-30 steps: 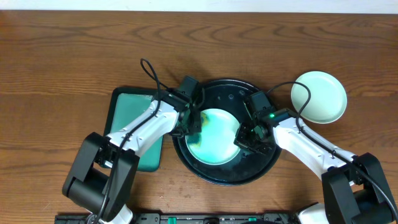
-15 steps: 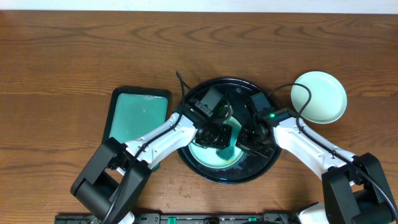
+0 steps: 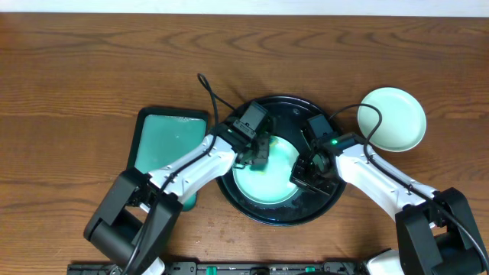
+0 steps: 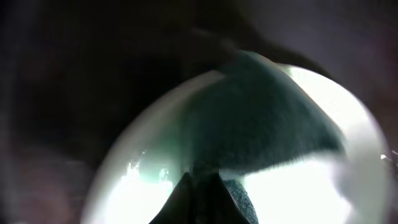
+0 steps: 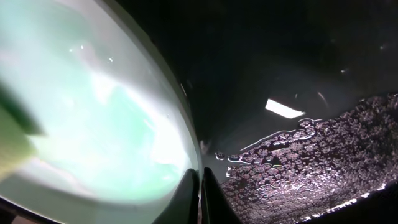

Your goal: Clean dirty plates on tray and stack at the side

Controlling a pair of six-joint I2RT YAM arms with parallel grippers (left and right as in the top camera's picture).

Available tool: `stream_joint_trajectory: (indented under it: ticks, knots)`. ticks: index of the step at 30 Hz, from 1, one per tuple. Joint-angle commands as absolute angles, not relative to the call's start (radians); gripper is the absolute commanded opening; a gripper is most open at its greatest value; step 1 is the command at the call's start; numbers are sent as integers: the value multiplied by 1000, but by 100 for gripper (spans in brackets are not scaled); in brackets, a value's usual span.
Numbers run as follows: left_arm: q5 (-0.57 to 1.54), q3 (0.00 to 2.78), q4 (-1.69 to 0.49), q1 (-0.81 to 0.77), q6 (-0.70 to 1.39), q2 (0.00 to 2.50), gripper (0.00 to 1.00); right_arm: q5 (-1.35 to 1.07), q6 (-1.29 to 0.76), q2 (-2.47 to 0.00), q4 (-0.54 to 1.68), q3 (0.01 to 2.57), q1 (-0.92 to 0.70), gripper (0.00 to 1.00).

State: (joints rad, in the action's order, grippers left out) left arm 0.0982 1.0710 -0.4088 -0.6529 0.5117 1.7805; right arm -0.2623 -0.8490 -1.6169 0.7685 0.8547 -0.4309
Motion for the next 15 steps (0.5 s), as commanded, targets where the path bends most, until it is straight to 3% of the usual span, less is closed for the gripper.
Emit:
stream_joint_trajectory:
  ticks: [1,8,15]
  knots:
    - [-146,1066,-441,-583,475,1796,7,-230,-859,-1621,789,857,-436,2]
    - [-120,1068,-605,-562,468,1795,7,-229,-859,-1621,785,857,-435,2]
    - [284,1069,-715,-568,406,1795,7,-225,-859,-1621,778,857,-435,2]
